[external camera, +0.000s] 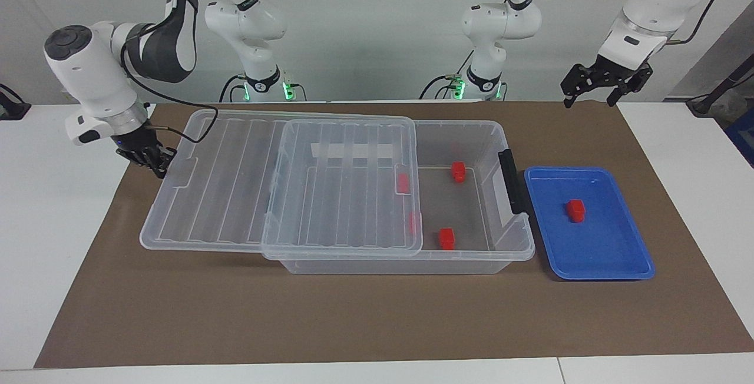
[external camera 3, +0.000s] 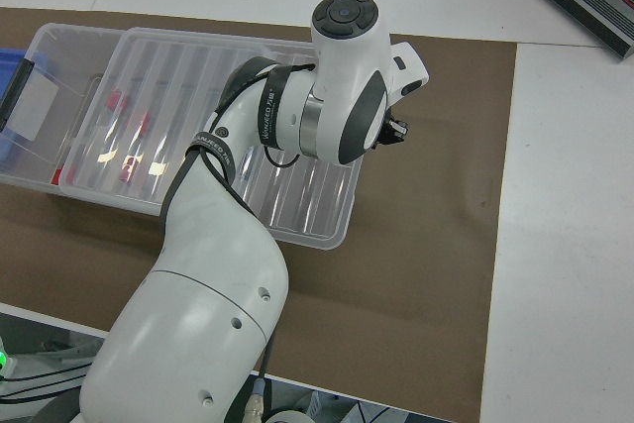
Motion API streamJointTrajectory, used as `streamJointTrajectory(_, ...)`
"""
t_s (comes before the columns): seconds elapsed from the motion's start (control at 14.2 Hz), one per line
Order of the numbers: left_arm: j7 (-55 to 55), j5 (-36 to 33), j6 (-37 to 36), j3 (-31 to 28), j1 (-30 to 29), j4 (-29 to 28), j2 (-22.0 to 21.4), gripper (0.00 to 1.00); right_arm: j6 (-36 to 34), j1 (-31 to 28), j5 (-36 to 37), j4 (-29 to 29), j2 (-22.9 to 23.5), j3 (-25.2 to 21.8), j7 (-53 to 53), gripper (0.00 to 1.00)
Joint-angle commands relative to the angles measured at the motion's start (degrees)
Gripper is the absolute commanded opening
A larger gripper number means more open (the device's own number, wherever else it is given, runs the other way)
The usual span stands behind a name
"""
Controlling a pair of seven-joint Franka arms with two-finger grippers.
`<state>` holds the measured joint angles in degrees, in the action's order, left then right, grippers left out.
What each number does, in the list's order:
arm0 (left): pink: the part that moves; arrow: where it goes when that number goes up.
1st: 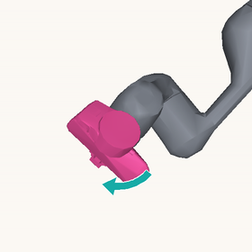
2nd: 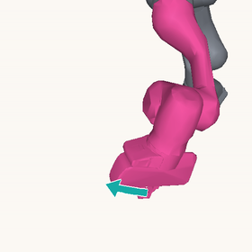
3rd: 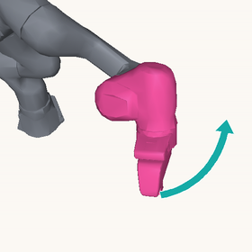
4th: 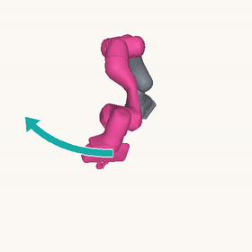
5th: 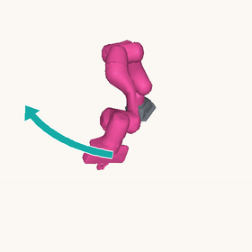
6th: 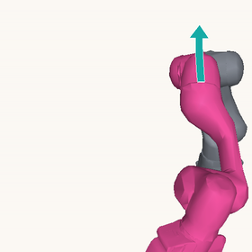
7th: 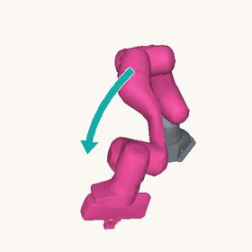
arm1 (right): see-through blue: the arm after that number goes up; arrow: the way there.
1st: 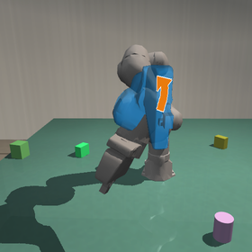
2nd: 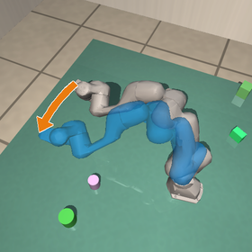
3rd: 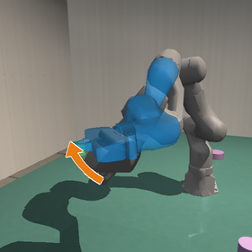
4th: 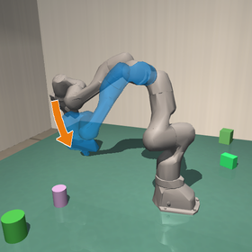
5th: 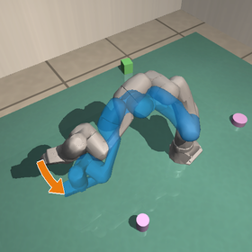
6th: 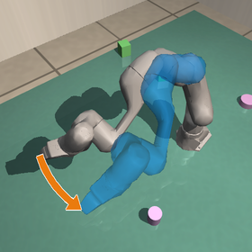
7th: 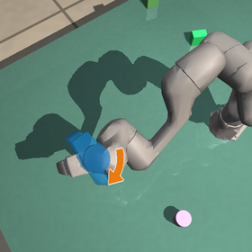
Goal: Place red block in blue tray from box
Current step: 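Slide the clear lid back over the box with the right gripper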
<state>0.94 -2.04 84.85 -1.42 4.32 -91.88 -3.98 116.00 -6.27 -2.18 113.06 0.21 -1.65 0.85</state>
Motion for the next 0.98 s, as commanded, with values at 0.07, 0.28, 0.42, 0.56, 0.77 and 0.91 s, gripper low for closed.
streamJointTrajectory(0.07, -0.50, -0.95, 1.46, -0.86, 1.04, -2.25, -1.91, 1.00, 1.07, 5.38, -1.77, 0.49, -0.12, 0.25, -0.68, 0.00)
streamJointTrajectory(0.28, -0.50, -0.95, 1.28, -0.95, 0.86, -2.25, -1.91, 1.00, 1.07, 9.95, -1.77, 0.58, -0.21, 0.25, 0.29, 0.00)
streamJointTrajectory(0.42, -0.59, -0.95, 1.11, -0.95, 0.51, -2.25, -1.91, 1.00, 1.42, 12.85, -1.77, 0.84, -0.38, 0.25, 0.56, 0.00)
streamJointTrajectory(0.56, -0.68, -0.95, 1.10, -0.95, 0.51, -2.25, -1.91, 1.00, 1.77, 15.84, -1.77, 0.84, -0.38, 0.25, 1.86, 0.00)
streamJointTrajectory(0.77, -0.59, -0.95, 1.10, -0.95, 0.51, -2.25, -1.91, 1.00, 2.30, 19.01, -1.77, 0.93, -0.38, 0.25, 4.25, 0.00)
streamJointTrajectory(0.91, -0.59, -0.95, 1.10, -0.95, 0.51, -2.25, -1.91, 1.00, 2.82, 20.07, -1.77, 1.02, -0.29, 0.25, 4.42, 0.00)
